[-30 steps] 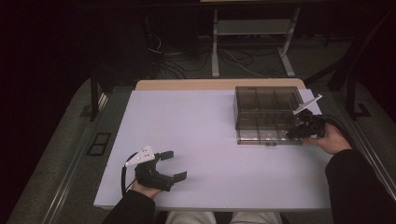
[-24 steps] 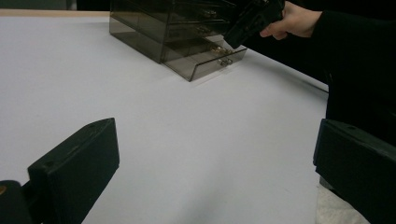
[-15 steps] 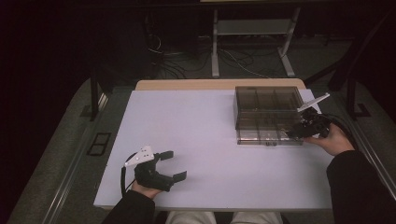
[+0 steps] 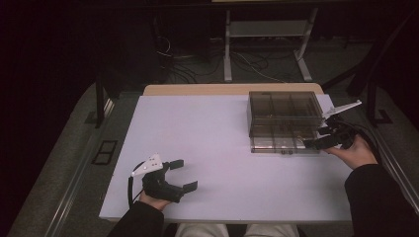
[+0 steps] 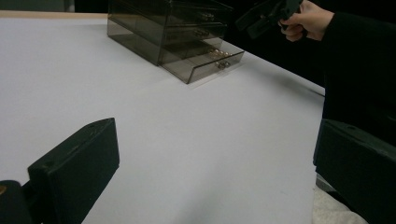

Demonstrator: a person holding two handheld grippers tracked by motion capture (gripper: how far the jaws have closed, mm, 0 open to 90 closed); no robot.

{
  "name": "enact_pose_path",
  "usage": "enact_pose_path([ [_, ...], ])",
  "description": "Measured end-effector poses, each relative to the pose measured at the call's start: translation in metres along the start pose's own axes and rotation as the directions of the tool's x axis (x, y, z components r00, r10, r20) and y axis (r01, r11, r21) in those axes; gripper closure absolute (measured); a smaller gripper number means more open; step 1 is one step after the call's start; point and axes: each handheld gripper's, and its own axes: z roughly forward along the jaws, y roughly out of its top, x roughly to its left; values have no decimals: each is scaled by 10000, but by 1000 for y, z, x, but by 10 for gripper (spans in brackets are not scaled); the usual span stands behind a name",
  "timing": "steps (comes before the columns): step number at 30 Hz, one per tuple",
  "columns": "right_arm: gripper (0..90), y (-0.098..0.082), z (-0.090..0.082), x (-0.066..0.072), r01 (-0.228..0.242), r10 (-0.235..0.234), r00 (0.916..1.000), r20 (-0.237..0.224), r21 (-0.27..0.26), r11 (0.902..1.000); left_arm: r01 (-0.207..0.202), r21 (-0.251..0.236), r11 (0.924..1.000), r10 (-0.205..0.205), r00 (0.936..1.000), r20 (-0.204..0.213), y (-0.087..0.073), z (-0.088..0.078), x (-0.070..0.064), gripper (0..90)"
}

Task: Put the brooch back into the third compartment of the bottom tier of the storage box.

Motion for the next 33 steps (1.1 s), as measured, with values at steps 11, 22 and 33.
enact_pose_path([
  [11,1,-7,-9,22,-263,239,9991,-349,-698,9972,31,-9,10000,-31,10000,5,0,0,0,0],
  [22,1,-13,-16,44,-178,100,9977,-675,-1166,9930,34,-20,10000,-34,10000,15,0,0,0,0],
  [33,2,-23,-19,65,-70,-107,9946,-1033,-1700,9854,30,-13,10000,-30,10000,11,0,1,-1,0],
])
